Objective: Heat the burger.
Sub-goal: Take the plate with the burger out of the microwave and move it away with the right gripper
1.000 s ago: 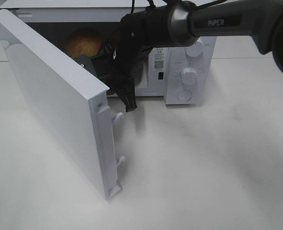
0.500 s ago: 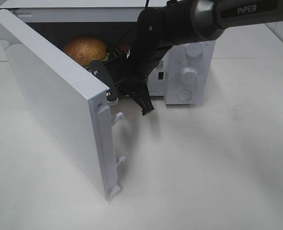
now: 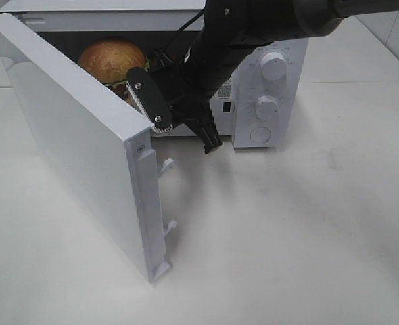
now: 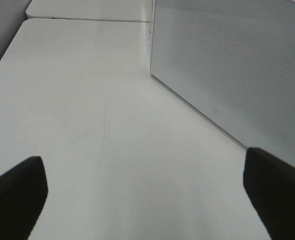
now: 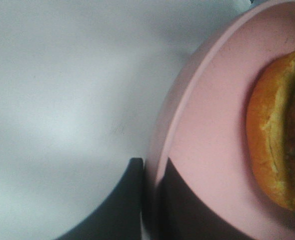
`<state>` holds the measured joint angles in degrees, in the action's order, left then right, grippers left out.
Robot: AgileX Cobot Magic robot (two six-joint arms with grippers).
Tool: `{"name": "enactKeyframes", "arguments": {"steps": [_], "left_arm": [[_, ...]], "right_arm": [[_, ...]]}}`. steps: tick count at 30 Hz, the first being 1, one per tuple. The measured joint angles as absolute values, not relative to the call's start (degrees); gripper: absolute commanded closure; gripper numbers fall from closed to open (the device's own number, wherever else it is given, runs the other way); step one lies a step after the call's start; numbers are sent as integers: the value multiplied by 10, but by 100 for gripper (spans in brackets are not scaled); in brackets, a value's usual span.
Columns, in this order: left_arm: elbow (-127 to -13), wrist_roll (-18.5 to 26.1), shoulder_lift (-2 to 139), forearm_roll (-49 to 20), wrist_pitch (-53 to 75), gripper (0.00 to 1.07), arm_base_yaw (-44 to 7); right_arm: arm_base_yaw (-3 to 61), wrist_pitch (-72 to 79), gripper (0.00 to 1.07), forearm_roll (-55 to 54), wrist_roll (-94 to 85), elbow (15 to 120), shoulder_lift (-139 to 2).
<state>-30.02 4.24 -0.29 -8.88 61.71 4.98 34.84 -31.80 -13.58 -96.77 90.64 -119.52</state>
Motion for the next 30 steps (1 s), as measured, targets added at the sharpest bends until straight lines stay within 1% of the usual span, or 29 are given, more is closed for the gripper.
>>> {"name": "enactKeyframes", "arguments": {"steps": [7,9,15,17,20,22,25,30], "left_arm": [[-300,42,-3,-89,617,7,50],[-300,42,-3,-89,617,7,50],[-300,42,-3,-89,617,7,50],[-300,42,-3,-89,617,7,50],[-300,42,-3,-89,617,7,50],[-300,42,-3,-89,617,7,50],[-300,42,-3,-89,617,7,50],[-300,42,-3,-89,617,7,50]], "right_arm": [[343,-307,107,-141,-993,847,-1167],[337,-286,107,-143,-1001,816,-1151],[337,-251,107,-151,-1011,768,-1118],[337,-227,107,-152,-1020,729,-1095],[337,-222,107,-152,-1021,718,-1089],[337,-204,107,-152,-1025,682,-1065],[337,-199,107,-152,-1025,673,-1059],[337,-184,107,-152,-1025,621,-1017]]}}
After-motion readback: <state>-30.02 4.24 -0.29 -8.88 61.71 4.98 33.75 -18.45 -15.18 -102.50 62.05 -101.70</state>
